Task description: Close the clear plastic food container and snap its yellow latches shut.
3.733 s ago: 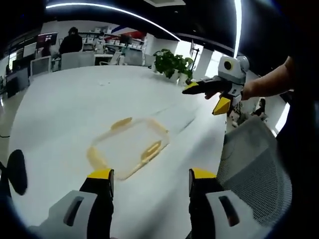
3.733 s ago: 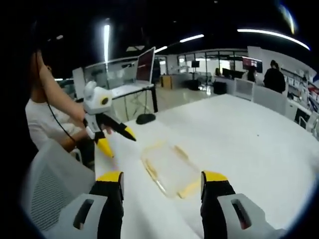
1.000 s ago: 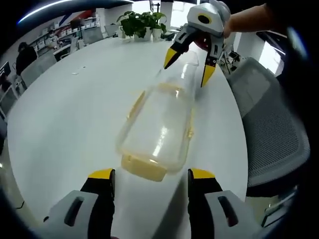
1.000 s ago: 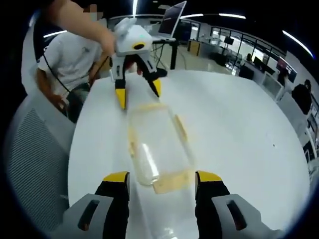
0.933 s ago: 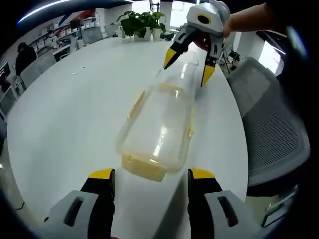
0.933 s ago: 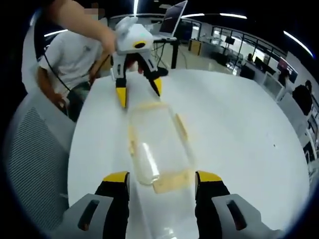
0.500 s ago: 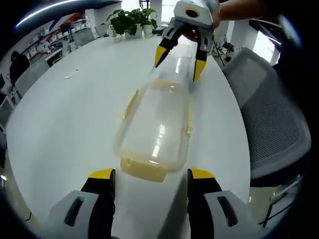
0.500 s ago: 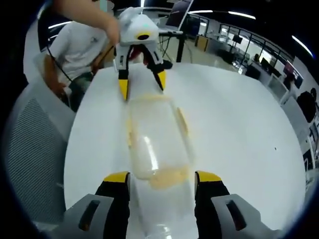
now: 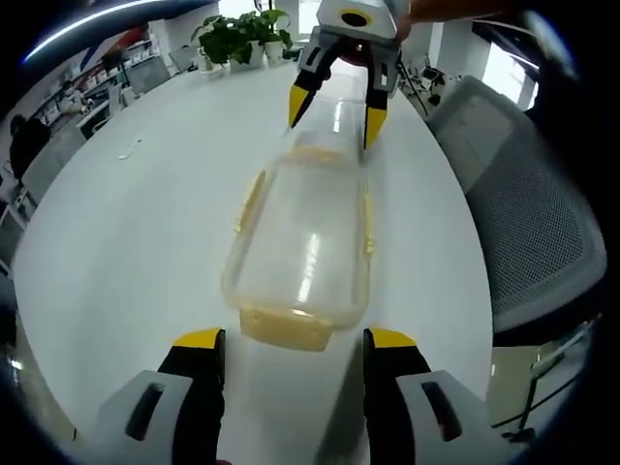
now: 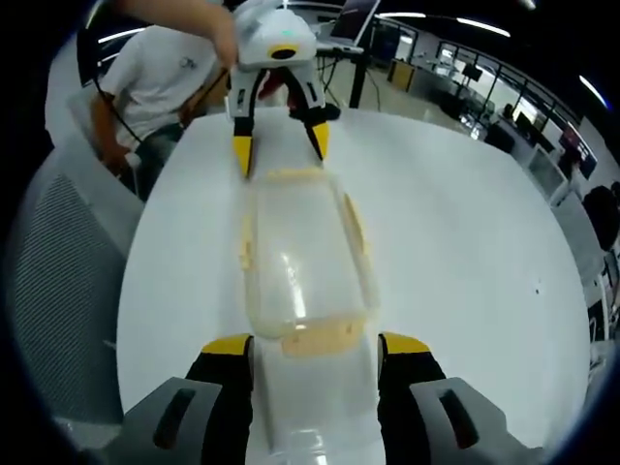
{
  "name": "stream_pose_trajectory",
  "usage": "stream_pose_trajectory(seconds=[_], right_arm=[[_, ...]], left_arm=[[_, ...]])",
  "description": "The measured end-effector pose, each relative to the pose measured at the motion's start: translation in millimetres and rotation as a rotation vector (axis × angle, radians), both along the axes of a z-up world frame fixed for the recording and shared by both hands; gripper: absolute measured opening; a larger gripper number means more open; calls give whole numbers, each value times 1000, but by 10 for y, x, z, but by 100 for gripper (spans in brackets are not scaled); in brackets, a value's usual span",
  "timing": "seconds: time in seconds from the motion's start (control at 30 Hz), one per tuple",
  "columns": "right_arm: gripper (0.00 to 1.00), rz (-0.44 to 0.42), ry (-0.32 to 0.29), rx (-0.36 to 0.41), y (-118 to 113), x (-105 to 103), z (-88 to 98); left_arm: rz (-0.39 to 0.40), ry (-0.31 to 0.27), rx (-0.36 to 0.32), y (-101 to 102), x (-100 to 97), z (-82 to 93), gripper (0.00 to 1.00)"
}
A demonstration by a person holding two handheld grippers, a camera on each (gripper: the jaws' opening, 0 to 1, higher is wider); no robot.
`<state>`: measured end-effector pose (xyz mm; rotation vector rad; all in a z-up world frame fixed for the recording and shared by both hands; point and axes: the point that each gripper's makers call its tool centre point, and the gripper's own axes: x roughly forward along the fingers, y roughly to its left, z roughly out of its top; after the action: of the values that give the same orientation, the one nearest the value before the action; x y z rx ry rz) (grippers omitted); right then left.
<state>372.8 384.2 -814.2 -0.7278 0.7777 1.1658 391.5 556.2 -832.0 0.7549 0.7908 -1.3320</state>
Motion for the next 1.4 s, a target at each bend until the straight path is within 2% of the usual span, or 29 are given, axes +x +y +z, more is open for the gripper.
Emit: stream_pose_trajectory(seconds=[0.37,0.77,1.4], right_arm=[[51,20,22,-28,-16,-31,-72],[51,17,39,-55,-66,-4,-95],[49,50,64,-77,15,42,-159]], left_arm=[[-34,-26,23,5,68,35,57],[-52,-18,49,29,74,-9,57],[-92,-4,61,-40,64,-73,54]])
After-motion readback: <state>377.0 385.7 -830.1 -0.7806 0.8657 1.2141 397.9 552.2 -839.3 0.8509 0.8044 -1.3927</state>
